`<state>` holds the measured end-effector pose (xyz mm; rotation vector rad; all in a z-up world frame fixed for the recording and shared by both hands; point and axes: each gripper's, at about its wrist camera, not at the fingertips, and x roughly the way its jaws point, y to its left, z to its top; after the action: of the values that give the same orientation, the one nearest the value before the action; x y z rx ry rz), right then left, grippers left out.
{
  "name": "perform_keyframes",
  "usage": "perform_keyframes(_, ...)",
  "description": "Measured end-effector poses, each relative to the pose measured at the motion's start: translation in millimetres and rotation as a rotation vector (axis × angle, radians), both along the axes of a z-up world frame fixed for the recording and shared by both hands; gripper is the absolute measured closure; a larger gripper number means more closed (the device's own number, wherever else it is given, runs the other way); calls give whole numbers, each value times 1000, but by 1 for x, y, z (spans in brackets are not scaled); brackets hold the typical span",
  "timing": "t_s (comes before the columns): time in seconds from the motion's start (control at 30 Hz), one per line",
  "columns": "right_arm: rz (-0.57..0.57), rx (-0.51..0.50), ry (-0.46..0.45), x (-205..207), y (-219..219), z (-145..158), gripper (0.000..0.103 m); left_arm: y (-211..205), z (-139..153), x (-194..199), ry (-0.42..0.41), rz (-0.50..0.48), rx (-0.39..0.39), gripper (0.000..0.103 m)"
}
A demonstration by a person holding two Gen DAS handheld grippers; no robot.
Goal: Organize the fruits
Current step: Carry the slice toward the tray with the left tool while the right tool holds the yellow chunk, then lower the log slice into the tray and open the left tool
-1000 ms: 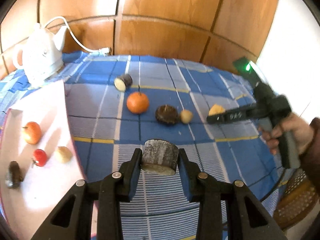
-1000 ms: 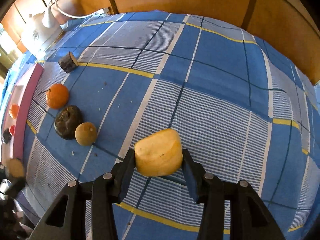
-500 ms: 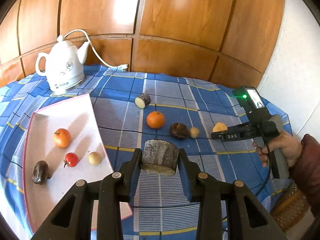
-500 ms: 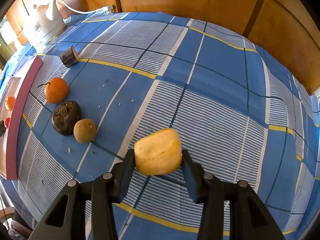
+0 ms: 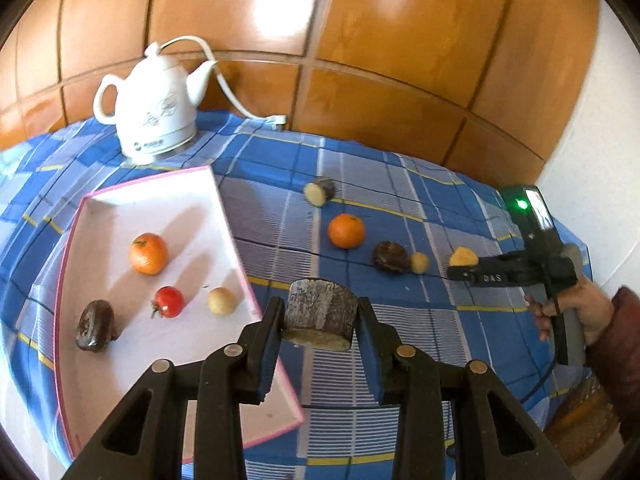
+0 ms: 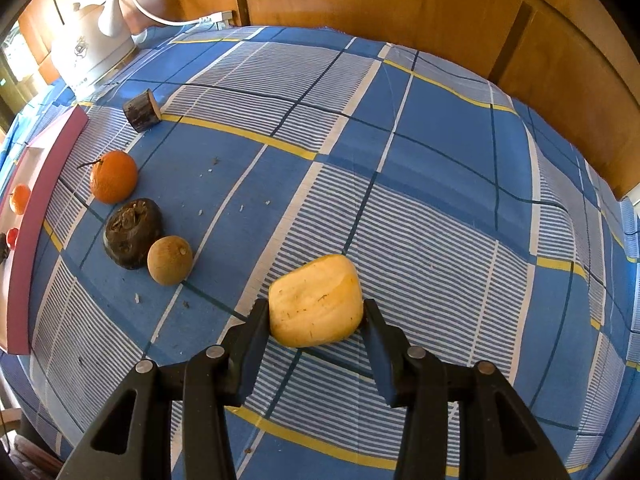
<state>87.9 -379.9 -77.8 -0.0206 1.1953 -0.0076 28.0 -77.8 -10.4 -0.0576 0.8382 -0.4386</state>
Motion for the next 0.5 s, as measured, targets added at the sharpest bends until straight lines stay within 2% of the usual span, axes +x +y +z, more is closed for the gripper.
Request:
perform_keyframes(0.27, 3, -10, 0, -2, 2, 0, 57, 84, 0, 41, 40, 182, -70, 67)
perform_keyframes(0.4, 5, -12, 1, -2, 3, 0, 57, 125, -3, 75, 50, 285, -60, 67)
perform_keyframes(0.5, 4, -12, 1, -1, 2, 2, 57, 139, -11, 99, 73, 324, -39, 67)
